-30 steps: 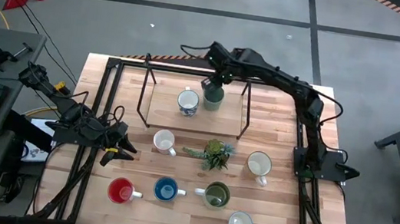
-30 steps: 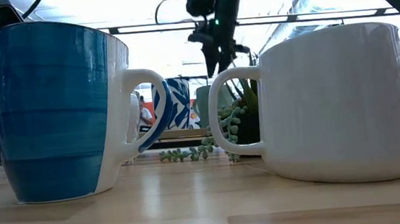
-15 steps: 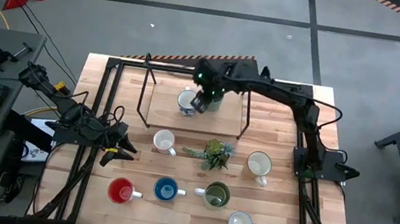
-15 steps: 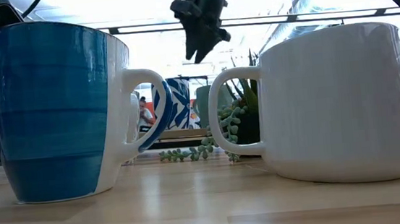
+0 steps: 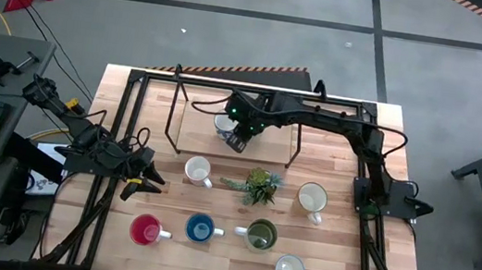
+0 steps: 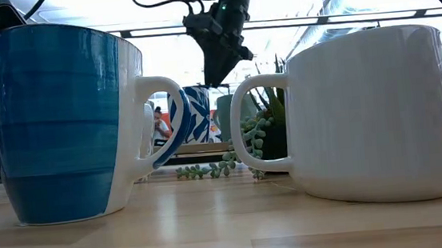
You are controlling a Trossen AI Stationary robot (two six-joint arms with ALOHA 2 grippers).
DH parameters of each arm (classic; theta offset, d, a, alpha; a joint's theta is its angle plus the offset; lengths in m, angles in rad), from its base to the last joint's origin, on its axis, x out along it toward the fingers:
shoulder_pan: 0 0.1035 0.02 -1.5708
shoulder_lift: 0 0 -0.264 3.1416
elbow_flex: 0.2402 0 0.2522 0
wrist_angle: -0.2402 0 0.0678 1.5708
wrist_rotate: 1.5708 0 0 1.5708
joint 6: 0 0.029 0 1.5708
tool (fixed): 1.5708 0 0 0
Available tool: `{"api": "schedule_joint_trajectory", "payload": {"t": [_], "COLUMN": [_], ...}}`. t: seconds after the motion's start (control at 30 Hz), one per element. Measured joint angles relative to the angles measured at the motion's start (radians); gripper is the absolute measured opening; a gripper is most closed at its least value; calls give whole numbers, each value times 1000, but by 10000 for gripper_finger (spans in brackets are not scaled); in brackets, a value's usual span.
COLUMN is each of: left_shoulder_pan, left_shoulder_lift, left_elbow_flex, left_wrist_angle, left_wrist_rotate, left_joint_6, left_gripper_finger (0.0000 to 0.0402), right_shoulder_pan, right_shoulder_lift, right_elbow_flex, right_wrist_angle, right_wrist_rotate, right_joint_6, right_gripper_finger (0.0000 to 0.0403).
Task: Place coffee mugs
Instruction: Adjust the blue patterned mug on the shelf
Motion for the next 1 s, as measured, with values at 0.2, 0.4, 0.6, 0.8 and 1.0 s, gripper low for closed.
{"api": "schedule_joint_trajectory", "payload": {"t": [0.2, 0.4, 0.6, 0.8, 1.0], "left_shoulder_pan": [0, 0, 0, 0, 0], "left_shoulder_lift": [0, 0, 0, 0, 1], "left_elbow_flex": [0, 0, 0, 0, 0], "left_wrist_angle": [0, 0, 0, -1, -2], "left_wrist_rotate": [0, 0, 0, 0, 0], "left_joint_6": [0, 0, 0, 1, 0], "left_gripper_finger": [158, 158, 158, 158, 158], "right_shoulder_pan": [-13, -20, -20, -17, -18], "right_shoulder_lift": [1, 1, 1, 24, 47], "right_elbow_flex": [-1, -1, -1, -1, -1], "right_wrist_angle": [36, 47, 40, 6, 41], "right_wrist_rotate": [7, -4, -30, -38, -37], "right_joint_6": [-9, -23, -33, -42, -43], "right_gripper_finger": [87, 87, 87, 87, 87]}}
